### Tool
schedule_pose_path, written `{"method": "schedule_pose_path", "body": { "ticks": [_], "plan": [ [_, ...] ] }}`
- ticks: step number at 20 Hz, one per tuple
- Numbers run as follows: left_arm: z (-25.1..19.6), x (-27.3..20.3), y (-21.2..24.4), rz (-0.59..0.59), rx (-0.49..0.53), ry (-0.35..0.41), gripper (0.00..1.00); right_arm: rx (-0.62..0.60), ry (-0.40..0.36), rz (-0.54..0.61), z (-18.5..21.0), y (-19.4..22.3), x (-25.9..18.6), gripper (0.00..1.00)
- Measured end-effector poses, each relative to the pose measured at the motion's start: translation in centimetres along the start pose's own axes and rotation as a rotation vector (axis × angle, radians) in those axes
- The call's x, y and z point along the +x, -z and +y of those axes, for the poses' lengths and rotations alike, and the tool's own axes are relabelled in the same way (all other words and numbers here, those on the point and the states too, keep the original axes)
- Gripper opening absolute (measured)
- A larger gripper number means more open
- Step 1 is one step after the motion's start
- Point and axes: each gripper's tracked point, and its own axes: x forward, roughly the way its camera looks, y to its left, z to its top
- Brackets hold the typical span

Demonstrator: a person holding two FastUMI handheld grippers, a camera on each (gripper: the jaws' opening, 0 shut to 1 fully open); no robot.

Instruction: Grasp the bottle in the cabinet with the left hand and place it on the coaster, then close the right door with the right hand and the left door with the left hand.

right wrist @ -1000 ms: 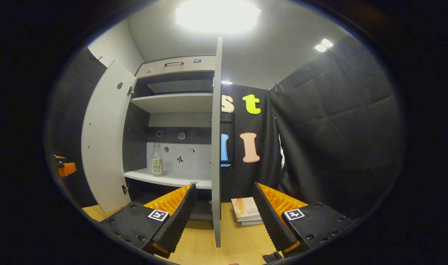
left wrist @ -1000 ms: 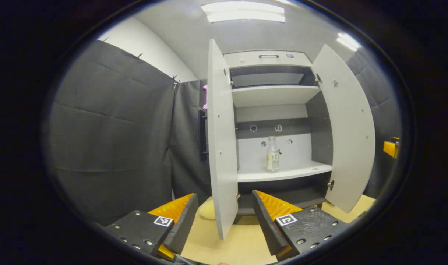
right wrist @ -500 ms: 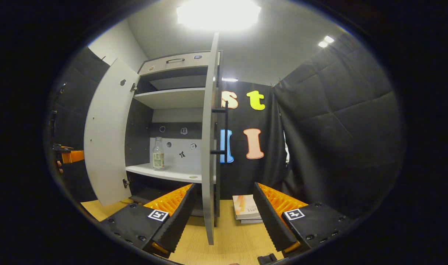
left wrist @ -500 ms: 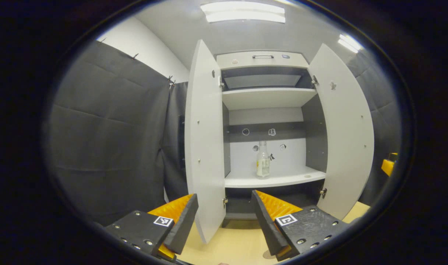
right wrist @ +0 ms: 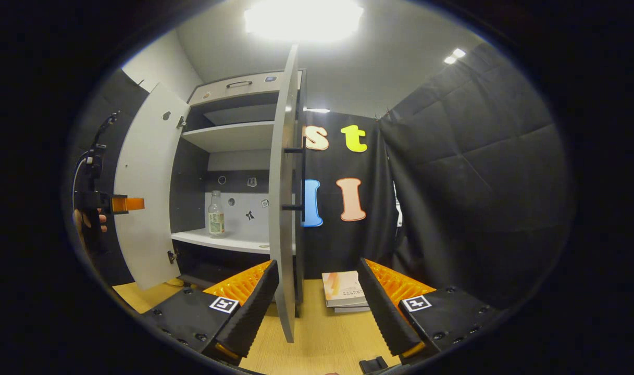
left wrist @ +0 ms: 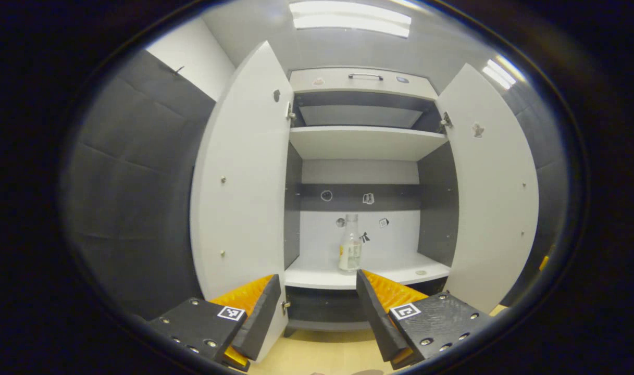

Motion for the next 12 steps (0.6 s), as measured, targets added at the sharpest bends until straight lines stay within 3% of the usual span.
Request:
{"method": "schedule_pose_path", "body": {
  "ticks": [4, 5, 6, 12],
  "plan": [
    [-1.5, 5.8, -0.4, 0.002, -0.008, 0.054, 0.87, -0.02, 0.036, 0.019, 0.0, 0.8, 0.5, 0.98],
    [-1.9, 7.4, -0.3, 0.007, -0.014, 0.067, 0.84, -0.026, 0.049, 0.026, -0.1, 1.0, 0.6, 0.93],
    [-2.3, 9.0, 0.0, 0.016, -0.02, 0.078, 0.87, -0.031, 0.062, 0.03, -0.2, 1.2, 0.6, 0.98],
    [-3.9, 17.1, 0.1, 0.024, -0.023, 0.143, 0.84, -0.037, 0.157, 0.054, -1.1, 2.1, 1.0, 0.98]
  ]
}}
